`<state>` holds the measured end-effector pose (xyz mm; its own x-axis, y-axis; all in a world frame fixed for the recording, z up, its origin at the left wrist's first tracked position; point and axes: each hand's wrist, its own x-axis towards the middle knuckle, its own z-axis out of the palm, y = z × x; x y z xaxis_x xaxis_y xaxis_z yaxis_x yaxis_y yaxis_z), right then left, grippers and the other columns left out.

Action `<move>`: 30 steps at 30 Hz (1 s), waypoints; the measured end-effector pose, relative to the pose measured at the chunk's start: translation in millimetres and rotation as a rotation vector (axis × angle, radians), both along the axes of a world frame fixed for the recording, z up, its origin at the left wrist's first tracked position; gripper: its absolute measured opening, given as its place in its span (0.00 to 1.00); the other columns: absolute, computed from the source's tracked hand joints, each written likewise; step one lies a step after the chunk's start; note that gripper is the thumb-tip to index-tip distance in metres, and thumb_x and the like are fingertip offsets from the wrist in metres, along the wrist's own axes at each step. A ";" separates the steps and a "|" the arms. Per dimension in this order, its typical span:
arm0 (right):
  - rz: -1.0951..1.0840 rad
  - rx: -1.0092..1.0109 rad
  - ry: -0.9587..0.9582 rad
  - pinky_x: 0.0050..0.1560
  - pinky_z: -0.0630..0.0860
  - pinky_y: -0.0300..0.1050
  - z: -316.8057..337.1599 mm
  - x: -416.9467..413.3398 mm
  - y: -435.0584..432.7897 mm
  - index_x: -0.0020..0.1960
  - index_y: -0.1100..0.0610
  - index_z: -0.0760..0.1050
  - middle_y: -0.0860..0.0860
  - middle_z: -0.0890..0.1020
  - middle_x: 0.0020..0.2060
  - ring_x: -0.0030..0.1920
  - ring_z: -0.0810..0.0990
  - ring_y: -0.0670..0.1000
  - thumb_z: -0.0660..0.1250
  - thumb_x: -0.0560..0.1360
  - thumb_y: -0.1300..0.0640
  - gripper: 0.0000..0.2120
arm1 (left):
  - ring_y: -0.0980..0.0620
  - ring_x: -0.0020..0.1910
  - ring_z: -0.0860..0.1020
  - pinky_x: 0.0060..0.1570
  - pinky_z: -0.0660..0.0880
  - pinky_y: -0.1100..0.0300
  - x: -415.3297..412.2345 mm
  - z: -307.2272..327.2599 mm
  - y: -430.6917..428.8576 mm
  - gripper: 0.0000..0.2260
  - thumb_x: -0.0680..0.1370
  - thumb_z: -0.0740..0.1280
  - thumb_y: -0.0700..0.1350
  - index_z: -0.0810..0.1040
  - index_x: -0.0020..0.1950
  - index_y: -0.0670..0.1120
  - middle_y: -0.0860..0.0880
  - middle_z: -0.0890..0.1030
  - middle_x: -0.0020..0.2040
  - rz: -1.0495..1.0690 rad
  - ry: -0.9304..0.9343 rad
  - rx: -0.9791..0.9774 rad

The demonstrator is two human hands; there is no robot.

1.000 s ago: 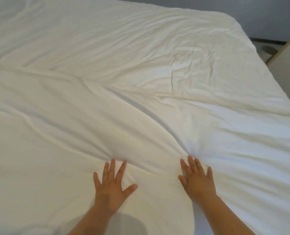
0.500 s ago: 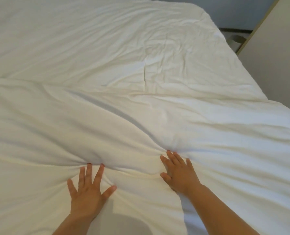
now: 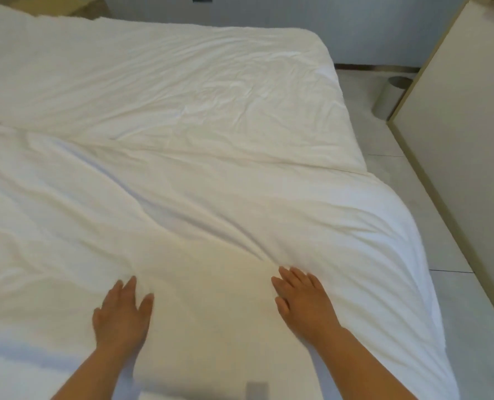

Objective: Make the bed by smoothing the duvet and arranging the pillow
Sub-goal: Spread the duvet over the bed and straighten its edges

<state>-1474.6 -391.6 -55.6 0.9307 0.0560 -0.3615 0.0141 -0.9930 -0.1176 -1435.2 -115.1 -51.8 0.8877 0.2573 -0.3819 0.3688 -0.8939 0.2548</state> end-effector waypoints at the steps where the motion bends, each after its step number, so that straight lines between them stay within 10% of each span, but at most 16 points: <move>1: 0.007 -0.002 0.020 0.40 0.81 0.41 -1.1 -17.3 -21.1 0.40 0.44 0.83 0.42 0.86 0.43 0.44 0.85 0.43 0.51 0.63 0.48 0.21 | 0.47 0.75 0.53 0.72 0.52 0.50 -20.4 2.1 -38.8 0.23 0.81 0.53 0.51 0.56 0.75 0.47 0.46 0.55 0.77 -0.008 -0.003 -0.017; 5: -0.012 -0.025 0.056 0.50 0.79 0.42 9.0 -56.6 -84.6 0.48 0.44 0.83 0.45 0.84 0.52 0.52 0.83 0.44 0.47 0.65 0.47 0.27 | 0.49 0.76 0.46 0.73 0.44 0.51 -73.9 1.0 -163.6 0.25 0.80 0.50 0.55 0.48 0.76 0.51 0.48 0.47 0.78 -0.043 -0.010 -0.098; 8: 0.106 0.028 0.107 0.75 0.48 0.48 11.1 -63.1 -111.8 0.74 0.51 0.58 0.51 0.55 0.76 0.76 0.54 0.49 0.30 0.64 0.43 0.42 | 0.48 0.76 0.41 0.73 0.41 0.50 -94.0 -10.0 -221.3 0.26 0.80 0.48 0.58 0.43 0.76 0.55 0.48 0.41 0.77 -0.134 0.031 -0.092; 13: 0.037 0.081 0.072 0.74 0.44 0.46 24.3 -60.4 -153.9 0.75 0.49 0.51 0.48 0.51 0.76 0.76 0.50 0.47 0.47 0.81 0.49 0.23 | 0.45 0.75 0.38 0.72 0.40 0.44 -97.9 -30.7 -240.1 0.25 0.81 0.48 0.56 0.41 0.75 0.58 0.48 0.37 0.77 -0.165 0.086 -0.040; 23: -0.346 0.378 -0.419 0.69 0.57 0.45 -1.2 5.4 -250.9 0.63 0.62 0.73 0.58 0.70 0.68 0.71 0.62 0.57 0.57 0.79 0.61 0.15 | 0.47 0.76 0.39 0.72 0.39 0.45 -88.9 -43.0 -251.5 0.24 0.80 0.47 0.59 0.44 0.75 0.60 0.49 0.40 0.77 -0.064 0.032 0.030; 30: -0.657 0.894 -0.337 0.32 0.66 0.27 3.6 137.3 -317.8 0.36 0.55 0.68 0.48 0.73 0.34 0.40 0.71 0.48 0.58 0.77 0.60 0.11 | 0.47 0.76 0.46 0.72 0.40 0.46 -73.8 -44.5 -336.5 0.24 0.80 0.51 0.54 0.54 0.76 0.50 0.47 0.50 0.77 0.475 -0.154 0.041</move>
<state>-1337.3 -709.4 -52.0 0.9168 -0.3635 -0.1652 -0.3093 -0.3851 -0.8695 -1509.0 -451.6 -96.3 0.7139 0.6591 -0.2364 0.6985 -0.6468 0.3062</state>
